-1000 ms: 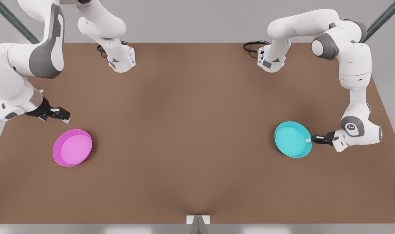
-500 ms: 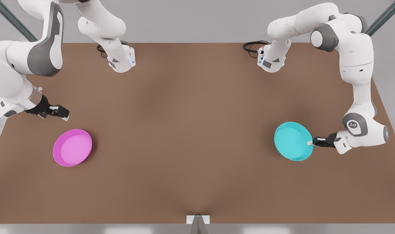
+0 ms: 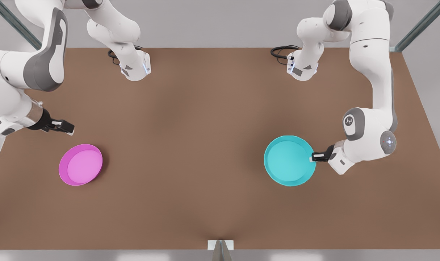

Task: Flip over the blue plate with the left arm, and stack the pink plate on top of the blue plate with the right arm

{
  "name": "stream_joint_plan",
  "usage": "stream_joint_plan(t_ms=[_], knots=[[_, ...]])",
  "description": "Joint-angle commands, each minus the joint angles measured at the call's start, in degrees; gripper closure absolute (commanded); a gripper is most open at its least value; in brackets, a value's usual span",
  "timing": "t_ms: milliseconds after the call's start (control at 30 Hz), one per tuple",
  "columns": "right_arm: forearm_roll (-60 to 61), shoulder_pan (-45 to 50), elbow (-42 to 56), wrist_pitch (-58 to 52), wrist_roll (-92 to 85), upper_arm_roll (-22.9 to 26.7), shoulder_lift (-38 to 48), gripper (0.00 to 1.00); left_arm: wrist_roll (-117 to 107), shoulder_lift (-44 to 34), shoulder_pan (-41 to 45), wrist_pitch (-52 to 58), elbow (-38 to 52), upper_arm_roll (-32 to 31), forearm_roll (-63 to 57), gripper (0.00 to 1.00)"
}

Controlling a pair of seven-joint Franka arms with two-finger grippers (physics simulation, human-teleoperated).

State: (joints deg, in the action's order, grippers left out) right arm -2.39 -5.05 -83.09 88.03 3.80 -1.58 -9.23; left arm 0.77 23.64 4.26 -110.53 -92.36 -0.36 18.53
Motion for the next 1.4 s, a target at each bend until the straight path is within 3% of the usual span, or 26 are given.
stream_joint_plan(t_ms=[0,200,367,433,633,700,900,1033,1233,1267,1300,1367], knots=[[0.01,0.13,0.12,-0.4,0.15,-0.09,0.0,0.0,-0.06,0.0,0.05,0.23,0.77,0.01,0.37,0.79],[-0.08,0.13,-0.05,-0.49,-0.2,-0.09,-0.17,0.0,-14.39,0.0,4.88,6.03,11.06,-0.96,-19.84,0.79],[-0.08,0.04,0.12,-1.55,-0.11,0.0,-0.44,0.0,-26.08,0.0,12.44,7.35,12.29,-0.87,-37.33,0.79],[-0.95,0.04,-0.05,-1.72,-0.64,3.07,-0.53,0.0,-27.58,0.62,15.16,11.21,15.19,-0.87,-43.66,0.79],[-1.04,0.66,-0.05,-2.43,-0.64,3.07,-0.53,0.0,-38.91,2.46,26.06,18.77,15.72,-0.6,-60.71,0.79],[-0.95,0.48,-0.05,-2.51,-0.72,3.07,-1.32,0.0,-39.97,7.12,30.98,25.72,22.92,-0.43,-67.82,0.79],[-0.17,1.01,0.91,-4.27,-0.55,2.37,-2.81,0.0,-43.4,15.11,43.28,35.47,24.32,-0.25,-89.97,0.79],[1.33,1.01,2.41,-5.33,-0.29,1.05,-4.74,0.0,-43.13,25.66,51.1,43.38,27.66,-0.16,-105.7,0.79],[1.51,-0.13,2.5,-4.89,-0.72,1.84,-12.48,0.0,-36.54,41.13,62.97,50.77,24.15,6.96,-121.54,0.79],[1.68,-1.36,2.5,-4.8,-0.72,1.76,-13.18,0.0,-35.49,42.71,65.0,51.21,24.15,6.34,-118.99,0.26],[3.61,-1.98,2.67,-4.8,-0.64,1.76,-13.8,0.0,-35.92,42.63,66.14,51.29,24.76,6.25,-117.84,0.0],[3.62,-2.33,2.67,-4.8,-0.55,1.76,-13.8,0.0,-36.36,42.1,66.32,51.38,33.8,0.9,-112.85,0.0]])
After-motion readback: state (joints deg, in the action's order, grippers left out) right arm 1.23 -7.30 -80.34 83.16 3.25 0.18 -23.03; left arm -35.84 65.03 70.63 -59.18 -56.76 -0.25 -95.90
